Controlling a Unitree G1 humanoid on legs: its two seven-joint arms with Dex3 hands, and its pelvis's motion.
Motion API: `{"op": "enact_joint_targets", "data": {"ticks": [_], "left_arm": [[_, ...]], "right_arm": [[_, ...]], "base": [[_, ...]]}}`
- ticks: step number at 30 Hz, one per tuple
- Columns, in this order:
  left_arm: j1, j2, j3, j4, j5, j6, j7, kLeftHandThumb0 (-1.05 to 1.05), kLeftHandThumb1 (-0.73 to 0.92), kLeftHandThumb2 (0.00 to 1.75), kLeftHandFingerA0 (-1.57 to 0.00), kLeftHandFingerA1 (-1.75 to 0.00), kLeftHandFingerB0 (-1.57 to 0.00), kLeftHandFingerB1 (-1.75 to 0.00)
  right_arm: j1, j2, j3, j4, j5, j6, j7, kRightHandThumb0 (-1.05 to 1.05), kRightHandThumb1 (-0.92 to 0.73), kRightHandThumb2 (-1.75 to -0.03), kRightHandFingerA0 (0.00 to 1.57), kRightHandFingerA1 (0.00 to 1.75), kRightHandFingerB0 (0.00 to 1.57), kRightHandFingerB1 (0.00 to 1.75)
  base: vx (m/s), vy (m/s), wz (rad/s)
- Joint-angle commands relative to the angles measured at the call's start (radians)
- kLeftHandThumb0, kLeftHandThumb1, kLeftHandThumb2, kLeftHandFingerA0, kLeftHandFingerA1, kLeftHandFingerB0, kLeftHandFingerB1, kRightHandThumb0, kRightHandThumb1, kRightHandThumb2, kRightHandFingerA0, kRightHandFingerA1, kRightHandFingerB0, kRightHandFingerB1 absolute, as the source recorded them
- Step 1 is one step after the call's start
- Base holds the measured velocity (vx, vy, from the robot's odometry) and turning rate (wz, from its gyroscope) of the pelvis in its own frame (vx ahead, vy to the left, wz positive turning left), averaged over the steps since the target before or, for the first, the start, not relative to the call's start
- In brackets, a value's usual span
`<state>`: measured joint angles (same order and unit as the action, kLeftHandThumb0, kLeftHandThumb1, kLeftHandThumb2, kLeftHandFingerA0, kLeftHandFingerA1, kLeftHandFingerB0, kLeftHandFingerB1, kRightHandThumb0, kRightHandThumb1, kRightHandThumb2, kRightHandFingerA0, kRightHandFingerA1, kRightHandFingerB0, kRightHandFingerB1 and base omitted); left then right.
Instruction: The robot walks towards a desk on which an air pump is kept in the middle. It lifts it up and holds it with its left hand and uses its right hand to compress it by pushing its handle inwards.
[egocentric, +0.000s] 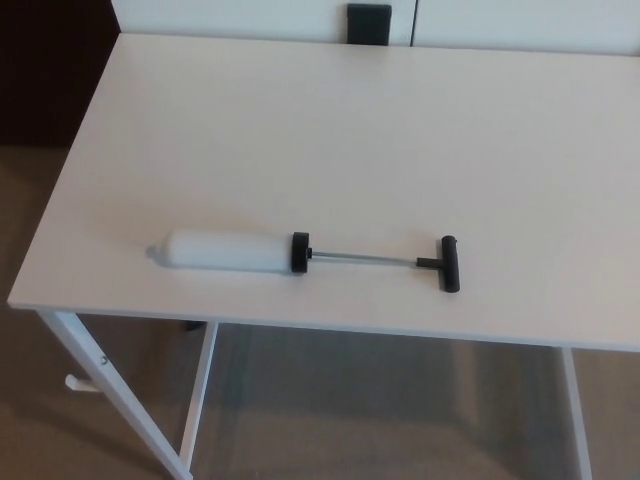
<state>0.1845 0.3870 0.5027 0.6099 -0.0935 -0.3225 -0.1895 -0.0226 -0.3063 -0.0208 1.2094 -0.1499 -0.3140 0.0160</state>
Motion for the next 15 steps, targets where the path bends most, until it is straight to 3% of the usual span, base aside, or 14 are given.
{"op": "enact_joint_targets", "data": {"ticks": [1, 8, 9, 10, 11, 13, 14, 15], "left_arm": [[-0.107, 0.255, 0.274, -0.795, -0.221, 0.097, 0.069, -0.60, 0.53, 0.56, -0.16, -0.33, -0.20, -0.28], [-0.339, 0.375, 0.110, -0.899, -0.119, 0.270, 0.004, -0.52, 0.42, 0.54, -0.21, -0.30, -0.17, -0.27], [-0.374, 0.387, 0.069, -0.909, -0.091, 0.291, -0.016, -0.29, 0.26, 0.83, 0.00, -0.49, 0.00, -0.48], [-0.374, 0.387, 0.069, -0.909, -0.091, 0.291, -0.016, -0.29, 0.26, 0.83, 0.00, -0.49, 0.00, -0.48], [-0.413, 0.397, 0.019, -0.922, -0.063, 0.321, -0.040, -0.56, 0.37, 0.68, -0.08, -0.38, 0.00, -0.27], [-0.448, 0.403, -0.029, -0.938, -0.035, 0.354, -0.065, -0.56, 0.37, 0.68, -0.08, -0.38, 0.00, -0.27], [-0.476, 0.407, -0.063, -0.944, -0.041, 0.380, -0.088, -0.57, 0.39, 0.63, -0.13, -0.25, -0.13, -0.23], [-0.494, 0.409, -0.085, -0.949, -0.047, 0.397, -0.103, -0.57, 0.39, 0.63, -0.13, -0.25, -0.13, -0.23]], "right_arm": [[-0.019, -0.007, -0.009, -0.009, 0.012, 0.016, 0.001, -0.61, -0.57, -0.92, 0.32, 0.54, 0.22, 0.46], [-0.017, -0.011, -0.004, -0.005, 0.006, 0.012, -0.001, -0.61, -0.57, -0.92, 0.32, 0.53, 0.22, 0.46], [-0.017, -0.010, -0.006, -0.005, 0.009, 0.011, 0.002, -0.59, -0.56, -0.91, 0.32, 0.54, 0.22, 0.46], [-0.017, -0.010, -0.006, -0.005, 0.009, 0.011, 0.002, -0.59, -0.56, -0.91, 0.32, 0.54, 0.22, 0.46], [-0.017, -0.010, -0.007, -0.004, 0.010, 0.012, 0.004, -0.59, -0.56, -0.92, 0.33, 0.54, 0.21, 0.46], [-0.018, -0.010, -0.007, -0.003, 0.011, 0.012, 0.006, -0.59, -0.56, -0.92, 0.33, 0.54, 0.21, 0.46], [-0.020, -0.009, -0.006, -0.001, 0.009, 0.013, 0.003, -0.57, -0.56, -0.93, 0.33, 0.55, 0.21, 0.46], [-0.022, -0.008, -0.005, 0.001, 0.007, 0.013, 0.002, -0.57, -0.56, -0.93, 0.33, 0.55, 0.21, 0.46]], "base": [[0.00, 0.000, 0.00], [0.00, 0.000, 0.00], [0.00, 0.000, 0.00], [0.00, 0.000, 0.00], [0.00, 0.000, 0.00], [0.00, 0.000, 0.00], [0.00, 0.000, 0.00], [0.00, 0.000, 0.00]]}}
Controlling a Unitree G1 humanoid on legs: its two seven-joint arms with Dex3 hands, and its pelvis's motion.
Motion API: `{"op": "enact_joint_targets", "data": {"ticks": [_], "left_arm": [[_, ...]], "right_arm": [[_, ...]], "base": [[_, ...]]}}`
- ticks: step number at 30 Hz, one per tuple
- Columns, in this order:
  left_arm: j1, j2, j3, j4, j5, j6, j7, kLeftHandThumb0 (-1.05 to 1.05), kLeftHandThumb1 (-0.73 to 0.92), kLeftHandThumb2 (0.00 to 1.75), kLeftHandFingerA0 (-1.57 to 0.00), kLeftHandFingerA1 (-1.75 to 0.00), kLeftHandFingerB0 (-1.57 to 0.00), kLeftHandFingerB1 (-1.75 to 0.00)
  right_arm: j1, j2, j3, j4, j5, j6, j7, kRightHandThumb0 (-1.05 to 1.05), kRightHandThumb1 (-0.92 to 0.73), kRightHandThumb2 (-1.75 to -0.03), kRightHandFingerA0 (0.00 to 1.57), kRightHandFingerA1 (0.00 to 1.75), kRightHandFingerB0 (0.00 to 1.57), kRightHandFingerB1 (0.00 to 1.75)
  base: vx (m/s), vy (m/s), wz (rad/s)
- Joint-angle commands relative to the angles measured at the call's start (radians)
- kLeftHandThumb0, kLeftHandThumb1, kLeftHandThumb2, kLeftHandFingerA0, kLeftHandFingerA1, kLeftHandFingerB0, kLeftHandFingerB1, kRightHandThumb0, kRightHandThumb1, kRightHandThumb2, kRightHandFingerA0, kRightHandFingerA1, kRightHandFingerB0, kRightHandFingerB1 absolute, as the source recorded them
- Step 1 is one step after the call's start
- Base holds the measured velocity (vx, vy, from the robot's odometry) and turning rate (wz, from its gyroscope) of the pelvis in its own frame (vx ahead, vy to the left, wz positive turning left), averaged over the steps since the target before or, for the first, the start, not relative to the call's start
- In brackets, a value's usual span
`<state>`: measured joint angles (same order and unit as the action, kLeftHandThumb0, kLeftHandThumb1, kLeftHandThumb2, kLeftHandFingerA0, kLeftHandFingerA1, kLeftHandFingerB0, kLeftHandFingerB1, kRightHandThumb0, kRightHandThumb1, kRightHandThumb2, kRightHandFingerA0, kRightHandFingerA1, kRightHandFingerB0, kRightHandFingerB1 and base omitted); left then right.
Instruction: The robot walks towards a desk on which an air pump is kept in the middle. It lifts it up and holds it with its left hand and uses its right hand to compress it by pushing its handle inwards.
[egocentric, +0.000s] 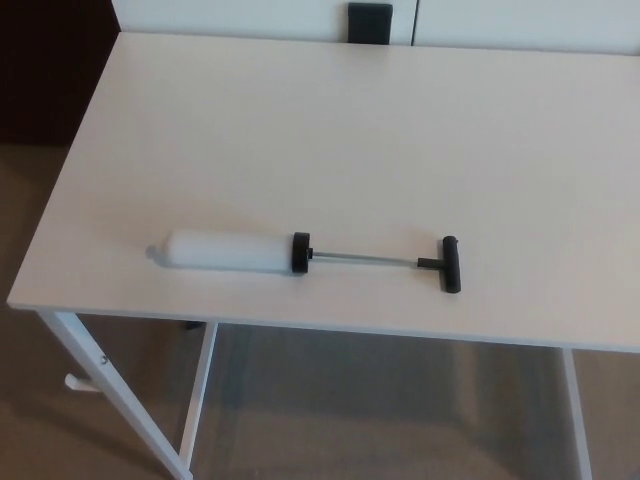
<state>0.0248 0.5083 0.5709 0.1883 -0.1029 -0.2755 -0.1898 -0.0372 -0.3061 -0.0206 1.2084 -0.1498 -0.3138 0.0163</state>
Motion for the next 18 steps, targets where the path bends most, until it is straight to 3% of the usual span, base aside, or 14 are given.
{"op": "enact_joint_targets", "data": {"ticks": [1, 2, 13, 17, 18], "left_arm": [[-0.335, 0.288, -0.153, -0.527, -0.037, 0.350, -0.103, -0.57, 0.39, 0.63, -0.13, -0.25, -0.13, -0.23], [-0.415, 0.293, -0.265, -0.514, -0.027, 0.388, -0.197, -0.38, 0.30, 0.68, -0.01, -0.19, -0.03, -0.23], [-0.621, 0.298, -0.609, -0.448, 0.217, 0.478, -0.411, -0.42, 0.33, 0.62, -0.08, -0.27, -0.11, -0.26], [-0.669, 0.284, -0.715, -0.414, 0.239, 0.537, -0.457, -0.33, 0.31, 0.59, -0.08, -0.24, -0.11, -0.27], [-0.676, 0.282, -0.739, -0.400, 0.247, 0.539, -0.470, -0.21, 0.35, 0.52, -0.04, -0.28, -0.10, -0.26]], "right_arm": [[-0.008, -0.008, -0.005, 0.002, 0.007, 0.013, 0.001, -0.57, -0.56, -0.93, 0.33, 0.55, 0.21, 0.46], [-0.014, -0.008, -0.003, 0.000, 0.005, 0.018, -0.002, -0.60, -0.57, -0.91, 0.31, 0.53, 0.22, 0.45], [-0.031, -0.011, -0.002, -0.010, 0.004, 0.032, -0.002, -0.61, -0.57, -0.92, 0.32, 0.52, 0.21, 0.45], [-0.036, -0.017, 0.003, -0.017, 0.000, 0.030, 0.001, -0.59, -0.57, -0.92, 0.32, 0.53, 0.20, 0.45], [-0.036, -0.017, 0.004, -0.017, -0.002, 0.029, -0.001, -0.61, -0.57, -0.92, 0.32, 0.53, 0.22, 0.45]], "base": [[0.00, 0.000, 0.00], [0.00, 0.000, 0.00], [0.00, 0.000, 0.00], [0.00, 0.000, 0.00], [0.00, 0.000, 0.00]]}}
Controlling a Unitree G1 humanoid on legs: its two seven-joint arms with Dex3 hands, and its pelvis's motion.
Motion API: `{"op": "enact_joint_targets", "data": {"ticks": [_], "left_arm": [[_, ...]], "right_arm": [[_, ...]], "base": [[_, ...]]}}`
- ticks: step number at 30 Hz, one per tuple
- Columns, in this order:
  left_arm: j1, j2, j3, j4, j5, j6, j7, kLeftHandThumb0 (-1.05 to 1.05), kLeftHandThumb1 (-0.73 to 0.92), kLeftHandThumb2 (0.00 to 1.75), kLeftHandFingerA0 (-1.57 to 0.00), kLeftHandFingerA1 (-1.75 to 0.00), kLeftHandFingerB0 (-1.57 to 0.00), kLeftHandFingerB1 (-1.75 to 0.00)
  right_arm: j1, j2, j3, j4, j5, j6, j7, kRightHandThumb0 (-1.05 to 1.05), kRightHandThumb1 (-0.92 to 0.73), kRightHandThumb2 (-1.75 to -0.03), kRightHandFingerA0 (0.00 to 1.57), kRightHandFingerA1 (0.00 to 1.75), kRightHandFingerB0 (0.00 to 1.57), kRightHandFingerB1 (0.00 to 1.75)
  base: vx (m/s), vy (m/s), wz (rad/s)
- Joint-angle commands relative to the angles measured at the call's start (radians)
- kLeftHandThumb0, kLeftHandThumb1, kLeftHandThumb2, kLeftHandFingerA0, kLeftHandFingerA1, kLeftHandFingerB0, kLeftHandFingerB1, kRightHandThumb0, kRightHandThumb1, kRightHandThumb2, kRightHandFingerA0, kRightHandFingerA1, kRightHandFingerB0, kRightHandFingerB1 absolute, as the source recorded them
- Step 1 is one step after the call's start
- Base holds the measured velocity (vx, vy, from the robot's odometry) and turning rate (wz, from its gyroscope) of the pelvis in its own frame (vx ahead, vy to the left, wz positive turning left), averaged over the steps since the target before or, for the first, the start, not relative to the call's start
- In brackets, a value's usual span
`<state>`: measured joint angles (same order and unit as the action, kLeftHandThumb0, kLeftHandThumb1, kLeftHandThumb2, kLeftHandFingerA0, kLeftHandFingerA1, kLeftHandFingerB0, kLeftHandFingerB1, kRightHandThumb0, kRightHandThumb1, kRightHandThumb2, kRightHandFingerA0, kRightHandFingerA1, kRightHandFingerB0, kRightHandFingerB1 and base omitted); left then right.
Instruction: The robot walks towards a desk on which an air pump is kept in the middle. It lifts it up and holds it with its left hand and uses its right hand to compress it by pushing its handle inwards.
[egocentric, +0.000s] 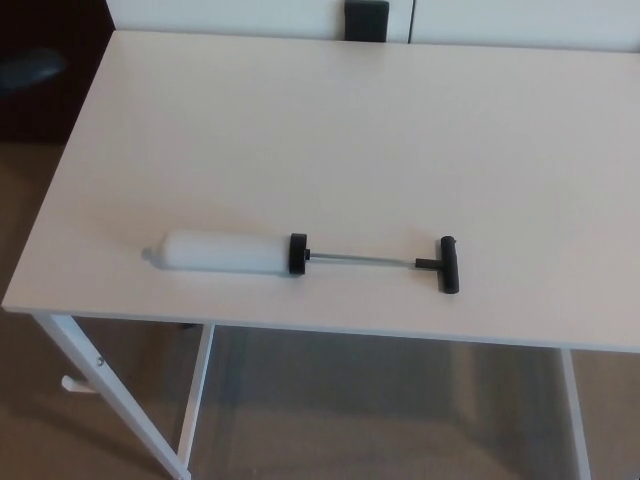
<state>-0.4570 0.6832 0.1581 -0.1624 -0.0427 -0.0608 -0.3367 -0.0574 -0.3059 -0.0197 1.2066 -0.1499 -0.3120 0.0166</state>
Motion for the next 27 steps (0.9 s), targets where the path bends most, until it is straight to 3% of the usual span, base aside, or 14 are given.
{"op": "enact_joint_targets", "data": {"ticks": [1, 4, 10, 20, 21, 22, 23, 27], "left_arm": [[-0.199, 0.107, -0.341, -0.040, 0.191, 0.322, -0.330, -0.21, 0.35, 0.52, -0.04, -0.28, -0.10, -0.26], [-0.216, 0.096, -0.392, 0.003, 0.222, 0.304, -0.345, -0.09, 0.38, 0.63, -0.02, -0.22, -0.05, -0.26], [-0.284, 0.072, -0.546, 0.129, 0.365, 0.255, -0.358, -0.13, 0.39, 0.68, 0.00, -0.19, -0.02, -0.25], [-0.332, 0.031, -0.699, 0.248, 0.463, 0.250, -0.369, -0.09, 0.39, 0.69, 0.00, -0.13, -0.01, -0.24], [-0.328, 0.024, -0.716, 0.255, 0.473, 0.255, -0.364, -0.10, 0.46, 0.54, 0.00, -0.21, -0.04, -0.25], [-0.325, 0.019, -0.727, 0.259, 0.478, 0.259, -0.360, -0.10, 0.46, 0.54, 0.00, -0.21, -0.04, -0.25], [-0.318, 0.013, -0.737, 0.265, 0.484, 0.251, -0.350, -0.11, 0.42, 0.65, -0.05, -0.19, -0.05, -0.25], [-0.304, -0.014, -0.753, 0.301, 0.466, 0.222, -0.332, -0.09, 0.43, 0.64, -0.06, -0.22, -0.06, -0.24]], "right_arm": [[-0.016, -0.017, 0.004, -0.015, -0.003, 0.028, -0.003, -0.61, -0.57, -0.92, 0.32, 0.53, 0.22, 0.45], [-0.018, -0.017, 0.004, -0.016, -0.003, 0.029, -0.006, -0.63, -0.57, -0.91, 0.32, 0.53, 0.23, 0.45], [-0.024, -0.018, 0.004, -0.014, -0.001, 0.030, -0.004, -0.62, -0.57, -0.91, 0.31, 0.52, 0.22, 0.45], [-0.028, -0.023, 0.005, -0.017, 0.000, 0.032, -0.004, -0.62, -0.58, -0.92, 0.31, 0.52, 0.22, 0.45], [-0.028, -0.022, 0.005, -0.018, 0.000, 0.033, -0.005, -0.62, -0.58, -0.91, 0.31, 0.52, 0.22, 0.45], [-0.028, -0.021, 0.005, -0.019, 0.000, 0.033, -0.005, -0.62, -0.58, -0.91, 0.31, 0.52, 0.22, 0.45], [-0.028, -0.022, 0.007, -0.019, -0.002, 0.031, -0.006, -0.63, -0.58, -0.92, 0.31, 0.52, 0.23, 0.45], [-0.031, -0.021, 0.006, -0.019, -0.001, 0.036, -0.007, -0.63, -0.58, -0.91, 0.32, 0.52, 0.23, 0.45]], "base": [[0.00, 0.000, 0.00], [0.00, 0.000, 0.00], [0.00, 0.000, 0.00], [0.00, 0.000, 0.00], [0.00, 0.000, 0.00], [0.00, 0.000, 0.00], [0.00, 0.000, 0.00], [0.00, 0.000, 0.00]]}}
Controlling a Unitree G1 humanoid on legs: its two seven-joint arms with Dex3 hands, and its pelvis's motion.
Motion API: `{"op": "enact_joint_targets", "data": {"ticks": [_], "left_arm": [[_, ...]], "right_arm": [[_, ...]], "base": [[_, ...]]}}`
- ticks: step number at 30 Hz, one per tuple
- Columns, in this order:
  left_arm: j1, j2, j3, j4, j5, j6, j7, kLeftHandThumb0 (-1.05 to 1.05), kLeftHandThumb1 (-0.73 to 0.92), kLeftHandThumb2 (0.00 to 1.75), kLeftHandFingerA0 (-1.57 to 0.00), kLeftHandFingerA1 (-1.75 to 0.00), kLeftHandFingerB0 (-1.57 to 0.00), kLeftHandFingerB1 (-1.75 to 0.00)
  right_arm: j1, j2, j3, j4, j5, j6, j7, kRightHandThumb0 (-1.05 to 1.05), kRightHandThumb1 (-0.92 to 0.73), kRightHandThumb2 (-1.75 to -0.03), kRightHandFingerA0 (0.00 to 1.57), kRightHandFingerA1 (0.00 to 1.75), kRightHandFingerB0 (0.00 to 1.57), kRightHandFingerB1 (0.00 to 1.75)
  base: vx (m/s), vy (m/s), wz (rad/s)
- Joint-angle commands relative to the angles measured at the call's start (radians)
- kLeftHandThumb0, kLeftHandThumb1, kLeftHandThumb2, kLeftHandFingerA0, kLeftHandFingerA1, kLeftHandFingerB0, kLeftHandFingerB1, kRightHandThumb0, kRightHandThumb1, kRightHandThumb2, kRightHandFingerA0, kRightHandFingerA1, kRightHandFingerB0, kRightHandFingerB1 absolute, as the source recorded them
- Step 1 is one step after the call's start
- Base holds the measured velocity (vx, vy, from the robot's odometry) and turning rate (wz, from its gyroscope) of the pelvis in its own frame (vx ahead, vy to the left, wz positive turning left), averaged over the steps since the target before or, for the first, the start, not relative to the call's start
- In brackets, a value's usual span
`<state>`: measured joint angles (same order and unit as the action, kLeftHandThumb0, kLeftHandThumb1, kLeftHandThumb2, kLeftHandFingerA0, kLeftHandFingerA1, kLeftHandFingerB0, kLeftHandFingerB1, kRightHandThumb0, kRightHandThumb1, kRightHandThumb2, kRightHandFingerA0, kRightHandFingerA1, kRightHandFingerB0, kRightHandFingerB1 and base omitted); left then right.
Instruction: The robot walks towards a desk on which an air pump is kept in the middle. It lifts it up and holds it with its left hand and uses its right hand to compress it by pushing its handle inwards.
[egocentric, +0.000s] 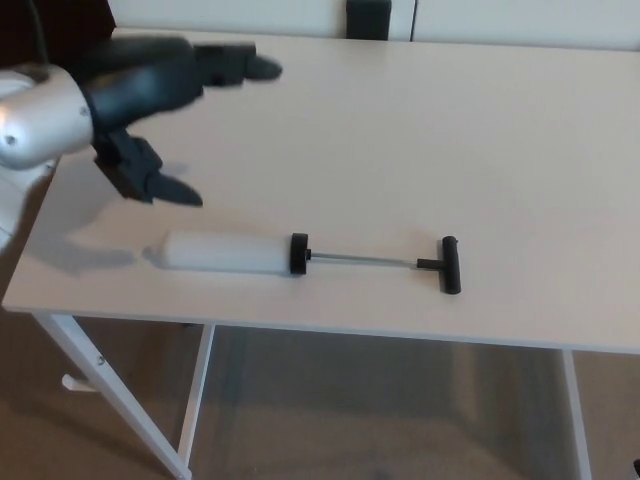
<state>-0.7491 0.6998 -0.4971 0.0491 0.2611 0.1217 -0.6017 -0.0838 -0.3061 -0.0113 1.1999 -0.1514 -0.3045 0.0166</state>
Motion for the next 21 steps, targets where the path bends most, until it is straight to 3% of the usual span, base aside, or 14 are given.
{"op": "enact_joint_targets", "data": {"ticks": [1, 5, 9, 10, 14, 15, 16, 17, 18, 21], "left_arm": [[-0.013, -0.036, -0.101, 0.099, 0.161, 0.035, -0.067, -0.09, 0.43, 0.64, -0.06, -0.22, -0.06, -0.24], [-0.010, -0.072, -0.111, 0.128, 0.165, 0.033, -0.059, -0.07, 0.47, 0.55, -0.08, -0.27, -0.08, -0.26], [-0.019, -0.113, -0.127, 0.155, 0.198, 0.051, -0.052, -0.12, 0.42, 0.63, -0.07, -0.20, -0.07, -0.27], [-0.030, -0.125, -0.138, 0.165, 0.214, 0.061, -0.055, -0.12, 0.48, 0.54, 0.00, -0.25, -0.08, -0.25], [-0.049, -0.166, -0.153, 0.190, 0.255, 0.077, -0.058, -0.08, 0.48, 0.54, 0.00, -0.25, -0.08, -0.26], [-0.054, -0.177, -0.154, 0.197, 0.259, 0.080, -0.056, -0.11, 0.43, 0.66, -0.05, -0.16, -0.07, -0.28], [-0.061, -0.194, -0.154, 0.208, 0.265, 0.091, -0.056, -0.09, 0.49, 0.54, -0.03, -0.24, -0.08, -0.26], [-0.066, -0.206, -0.155, 0.216, 0.269, 0.099, -0.056, -0.09, 0.49, 0.54, -0.03, -0.24, -0.08, -0.26], [-0.071, -0.222, -0.156, 0.231, 0.276, 0.103, -0.053, -0.12, 0.42, 0.62, -0.06, -0.21, -0.06, -0.27], [-0.075, -0.247, -0.158, 0.256, 0.289, 0.102, -0.048, -0.14, 0.41, 0.60, -0.07, -0.23, -0.07, -0.26]], "right_arm": [[-0.005, -0.020, -0.003, -0.013, 0.001, 0.031, -0.008, -0.63, -0.58, -0.91, 0.32, 0.52, 0.23, 0.45], [-0.003, -0.021, -0.006, -0.019, 0.005, 0.028, -0.003, -0.60, -0.57, -0.92, 0.31, 0.53, 0.21, 0.45], [-0.004, -0.023, -0.007, -0.028, 0.006, 0.027, 0.000, -0.59, -0.57, -0.92, 0.32, 0.53, 0.21, 0.45], [-0.005, -0.021, -0.008, -0.031, 0.009, 0.026, 0.000, -0.60, -0.56, -0.92, 0.32, 0.54, 0.21, 0.46], [-0.005, -0.016, -0.016, -0.040, 0.018, 0.022, 0.003, -0.60, -0.56, -0.92, 0.32, 0.54, 0.22, 0.46], [-0.007, -0.016, -0.017, -0.043, 0.019, 0.023, 0.003, -0.59, -0.56, -0.92, 0.33, 0.54, 0.22, 0.46], [-0.012, -0.016, -0.018, -0.042, 0.019, 0.026, 0.002, -0.63, -0.57, -0.91, 0.31, 0.53, 0.24, 0.46], [-0.015, -0.016, -0.019, -0.041, 0.019, 0.028, 0.002, -0.63, -0.57, -0.91, 0.31, 0.53, 0.24, 0.46], [-0.019, -0.017, -0.018, -0.041, 0.015, 0.030, -0.001, -0.63, -0.58, -0.92, 0.32, 0.53, 0.23, 0.46], [-0.024, -0.017, -0.014, -0.042, 0.008, 0.031, -0.004, -0.61, -0.57, -0.92, 0.32, 0.53, 0.22, 0.46]], "base": [[0.00, 0.000, 0.00], [0.00, 0.000, 0.00], [0.00, 0.000, 0.00], [0.00, 0.000, 0.00], [0.00, 0.000, 0.00], [0.00, 0.000, 0.00], [0.00, 0.000, 0.00], [0.00, 0.000, 0.00], [0.00, 0.000, 0.00], [0.00, 0.000, 0.00]]}}
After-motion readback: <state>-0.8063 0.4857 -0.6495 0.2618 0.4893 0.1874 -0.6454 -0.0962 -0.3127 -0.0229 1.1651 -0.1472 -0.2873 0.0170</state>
